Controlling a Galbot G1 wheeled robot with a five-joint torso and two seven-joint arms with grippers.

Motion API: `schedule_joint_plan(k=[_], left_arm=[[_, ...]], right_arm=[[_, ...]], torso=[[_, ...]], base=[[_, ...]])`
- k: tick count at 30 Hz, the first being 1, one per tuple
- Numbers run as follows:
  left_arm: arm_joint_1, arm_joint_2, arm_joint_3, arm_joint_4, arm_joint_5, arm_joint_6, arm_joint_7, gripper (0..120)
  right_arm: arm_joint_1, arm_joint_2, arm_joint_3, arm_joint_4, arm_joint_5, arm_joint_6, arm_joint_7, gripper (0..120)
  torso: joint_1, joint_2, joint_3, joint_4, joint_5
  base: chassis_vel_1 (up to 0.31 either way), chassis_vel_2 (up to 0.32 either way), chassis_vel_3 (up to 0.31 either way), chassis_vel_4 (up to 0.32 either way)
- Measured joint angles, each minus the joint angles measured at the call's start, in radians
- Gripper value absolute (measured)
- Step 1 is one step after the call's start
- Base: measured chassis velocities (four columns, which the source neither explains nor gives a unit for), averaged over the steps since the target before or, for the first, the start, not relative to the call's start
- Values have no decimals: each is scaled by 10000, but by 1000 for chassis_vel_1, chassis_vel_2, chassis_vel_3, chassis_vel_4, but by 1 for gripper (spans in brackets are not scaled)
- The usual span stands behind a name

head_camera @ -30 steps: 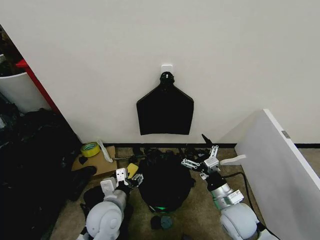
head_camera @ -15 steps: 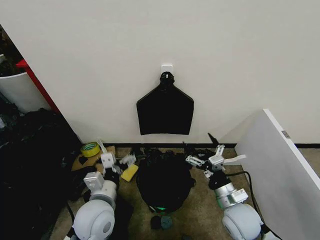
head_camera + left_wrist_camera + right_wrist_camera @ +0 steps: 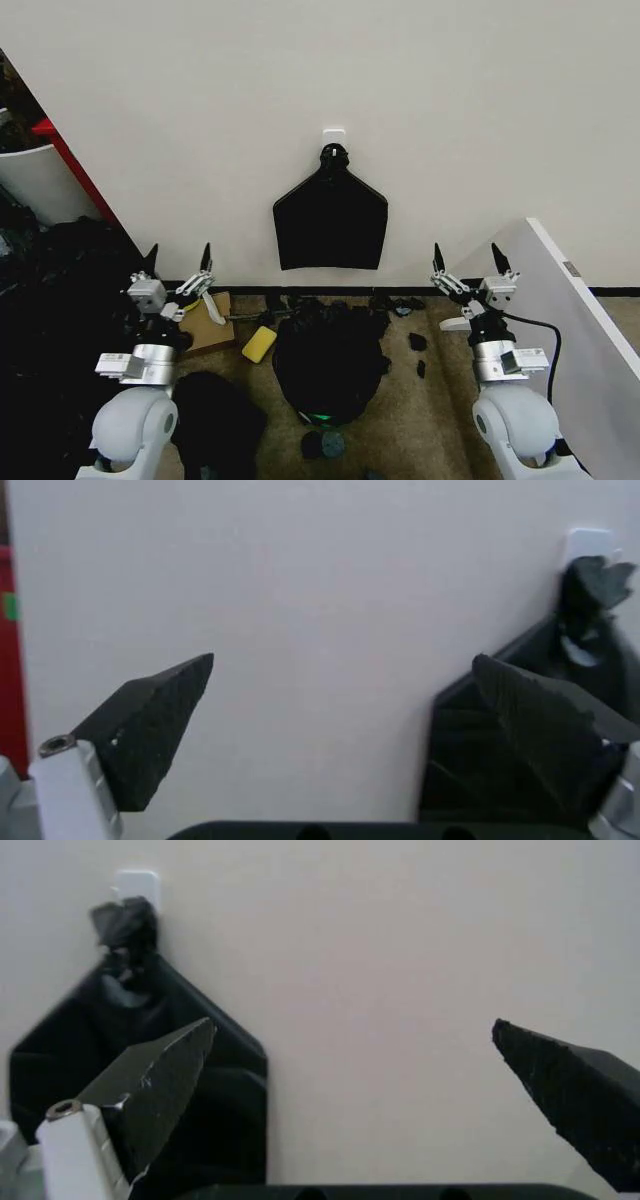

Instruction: Place the garbage bag over the trash bin.

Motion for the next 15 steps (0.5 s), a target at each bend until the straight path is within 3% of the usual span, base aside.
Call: schedule_joint_plan(k=[15], left_arm=[[224, -35, 659, -389, 82, 443, -336, 100]], right_arm=[[-267, 101, -133, 101, -620, -117, 26, 100]], torso=[[0, 0, 0, 0, -2]], base=[[0, 0, 0, 0]])
